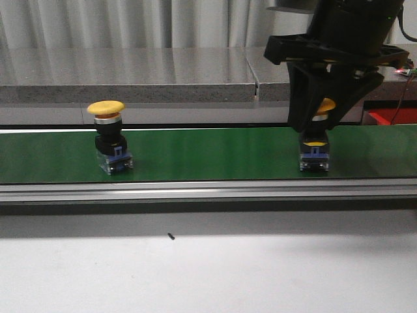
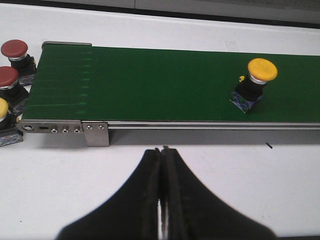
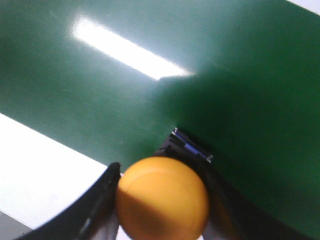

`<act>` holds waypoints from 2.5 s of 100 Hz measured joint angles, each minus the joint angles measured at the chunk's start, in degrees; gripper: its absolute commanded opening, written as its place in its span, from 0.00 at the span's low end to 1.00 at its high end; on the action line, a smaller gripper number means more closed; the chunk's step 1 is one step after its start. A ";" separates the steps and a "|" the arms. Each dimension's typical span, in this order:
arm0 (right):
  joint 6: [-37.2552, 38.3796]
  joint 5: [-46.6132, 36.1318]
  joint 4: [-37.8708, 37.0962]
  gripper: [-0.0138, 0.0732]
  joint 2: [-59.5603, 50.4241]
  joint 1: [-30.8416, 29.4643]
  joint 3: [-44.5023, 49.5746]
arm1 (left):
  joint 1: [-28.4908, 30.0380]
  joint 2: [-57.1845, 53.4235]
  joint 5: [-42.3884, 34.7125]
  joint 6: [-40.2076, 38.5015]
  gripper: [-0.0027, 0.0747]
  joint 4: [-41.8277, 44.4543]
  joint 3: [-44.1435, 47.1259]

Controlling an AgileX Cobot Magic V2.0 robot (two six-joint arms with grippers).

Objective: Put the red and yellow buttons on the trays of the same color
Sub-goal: 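Lower the right gripper onto the first yellow button on the belt and grasp, then carry the yellow button into the yellow tray and open the right gripper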

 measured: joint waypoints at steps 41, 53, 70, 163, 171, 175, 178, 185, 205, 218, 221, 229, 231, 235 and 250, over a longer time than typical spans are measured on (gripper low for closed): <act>0.00 0.41 -0.57 0.41 -6.94 -3.53 0.00 | 0.00 0.00 0.00 0.00 0.01 0.00 0.00; -0.12 2.21 -1.48 0.41 -9.62 -8.41 0.00 | 0.00 0.00 0.00 0.00 0.01 0.00 0.00; -0.24 3.48 -1.97 0.41 -12.93 -16.86 0.00 | 0.00 0.00 0.00 0.00 0.01 0.00 0.00; 3.48 -13.83 0.16 0.41 -6.07 -46.11 13.75 | 0.00 0.00 0.00 0.00 0.01 0.00 0.00; 3.49 -15.74 1.75 0.41 -4.06 -46.11 13.85 | 0.00 0.00 0.00 0.00 0.01 0.00 0.00; 3.59 -16.48 2.47 0.41 -2.94 -46.11 13.85 | 0.00 0.00 0.00 0.00 0.01 0.00 0.00; 3.59 -17.25 3.23 0.41 -2.22 -46.11 13.85 | 0.00 0.00 0.00 0.00 0.01 0.00 0.00; 3.59 -18.81 4.12 0.41 -0.62 -46.11 13.85 | 0.00 0.00 0.00 0.00 0.01 0.00 0.00; 2.93 -19.74 4.47 0.67 1.90 -46.11 13.85 | 0.00 -0.03 0.04 0.00 0.01 0.00 0.00; 1.84 -20.57 4.57 0.81 1.90 -46.11 13.85 | 0.00 -0.13 0.04 0.00 0.01 0.00 0.00; 1.64 -20.65 4.57 0.80 1.90 -46.11 13.85 | 0.00 -0.13 0.04 0.00 0.01 0.00 0.00; 1.49 -20.81 4.57 0.77 1.12 -46.11 14.09 | 0.00 -0.13 0.04 0.00 0.01 0.00 0.00; 1.49 -20.95 4.57 0.76 0.72 -46.11 14.07 | 0.00 -0.13 0.04 0.00 0.01 0.00 0.00; 1.49 -21.23 4.57 0.75 -0.08 -46.11 14.48 | 0.00 -0.13 0.04 0.00 0.01 0.00 0.00; 1.28 -22.33 4.57 0.74 -5.11 -45.99 16.32 | 0.00 -0.13 0.04 0.00 0.01 0.00 0.00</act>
